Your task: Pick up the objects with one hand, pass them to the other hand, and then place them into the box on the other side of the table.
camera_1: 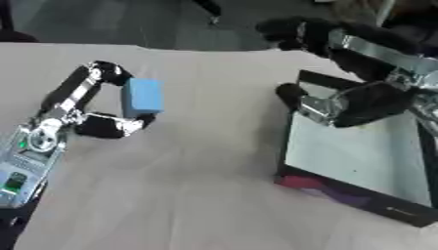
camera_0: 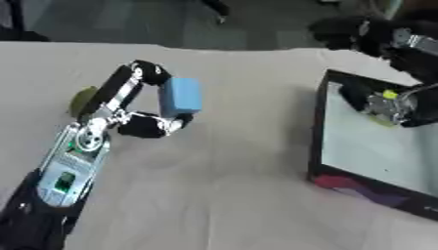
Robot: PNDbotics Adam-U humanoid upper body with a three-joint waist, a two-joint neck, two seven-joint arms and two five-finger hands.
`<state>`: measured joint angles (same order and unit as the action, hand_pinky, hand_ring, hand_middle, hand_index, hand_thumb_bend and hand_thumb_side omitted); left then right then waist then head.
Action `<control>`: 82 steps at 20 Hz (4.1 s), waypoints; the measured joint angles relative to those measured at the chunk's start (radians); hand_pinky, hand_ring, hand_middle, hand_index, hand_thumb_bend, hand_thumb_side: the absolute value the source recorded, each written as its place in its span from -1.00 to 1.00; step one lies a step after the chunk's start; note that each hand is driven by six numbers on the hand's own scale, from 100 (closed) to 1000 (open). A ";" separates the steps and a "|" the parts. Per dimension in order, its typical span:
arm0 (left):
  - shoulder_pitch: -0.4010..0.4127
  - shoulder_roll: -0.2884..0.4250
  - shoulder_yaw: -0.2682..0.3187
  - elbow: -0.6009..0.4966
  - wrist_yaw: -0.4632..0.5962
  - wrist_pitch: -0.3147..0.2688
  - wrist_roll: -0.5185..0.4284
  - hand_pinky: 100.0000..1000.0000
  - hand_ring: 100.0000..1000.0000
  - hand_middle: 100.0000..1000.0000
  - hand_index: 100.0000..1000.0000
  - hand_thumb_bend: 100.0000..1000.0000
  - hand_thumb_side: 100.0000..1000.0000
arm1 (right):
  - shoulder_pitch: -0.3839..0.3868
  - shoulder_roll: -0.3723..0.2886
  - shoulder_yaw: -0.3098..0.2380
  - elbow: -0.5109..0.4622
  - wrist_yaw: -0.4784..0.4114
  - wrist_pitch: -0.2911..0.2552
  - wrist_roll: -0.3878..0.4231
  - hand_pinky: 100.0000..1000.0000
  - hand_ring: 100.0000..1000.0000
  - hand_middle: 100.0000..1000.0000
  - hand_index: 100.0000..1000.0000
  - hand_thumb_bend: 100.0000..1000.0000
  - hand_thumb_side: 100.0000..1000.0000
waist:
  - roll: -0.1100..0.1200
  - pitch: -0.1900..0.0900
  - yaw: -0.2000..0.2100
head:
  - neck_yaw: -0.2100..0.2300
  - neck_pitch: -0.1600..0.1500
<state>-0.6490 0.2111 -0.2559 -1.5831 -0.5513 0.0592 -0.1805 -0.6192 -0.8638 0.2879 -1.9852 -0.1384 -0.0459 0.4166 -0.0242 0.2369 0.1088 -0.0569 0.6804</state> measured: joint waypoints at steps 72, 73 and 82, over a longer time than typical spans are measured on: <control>-0.082 -0.240 -0.135 0.004 -0.083 -0.139 0.102 0.39 -0.04 -0.43 -0.19 -1.00 -0.68 | -0.084 0.074 0.082 0.041 0.283 0.074 0.009 0.84 1.00 0.70 0.79 -0.64 -0.45 | -0.021 0.031 0.169 | -0.201 -0.011; -0.082 -0.240 -0.136 0.004 -0.083 -0.139 0.102 0.39 -0.04 -0.43 -0.19 -1.00 -0.68 | -0.084 0.074 0.082 0.041 0.283 0.073 0.013 0.84 1.00 0.70 0.79 -0.64 -0.45 | -0.021 0.031 0.169 | -0.201 -0.012; -0.091 -0.258 -0.149 0.010 -0.093 -0.140 0.107 0.38 -0.05 -0.44 -0.19 -1.00 -0.67 | -0.076 0.076 0.083 0.038 0.272 0.063 0.050 0.85 1.00 0.76 0.86 -0.51 -0.30 | -0.021 0.034 0.169 | -0.201 -0.015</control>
<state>-0.7401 -0.0469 -0.4047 -1.5732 -0.6447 -0.0805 -0.0740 -0.6951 -0.7883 0.3711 -1.9471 0.1337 0.0175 0.4665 -0.0451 0.2711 0.2778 -0.2575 0.6651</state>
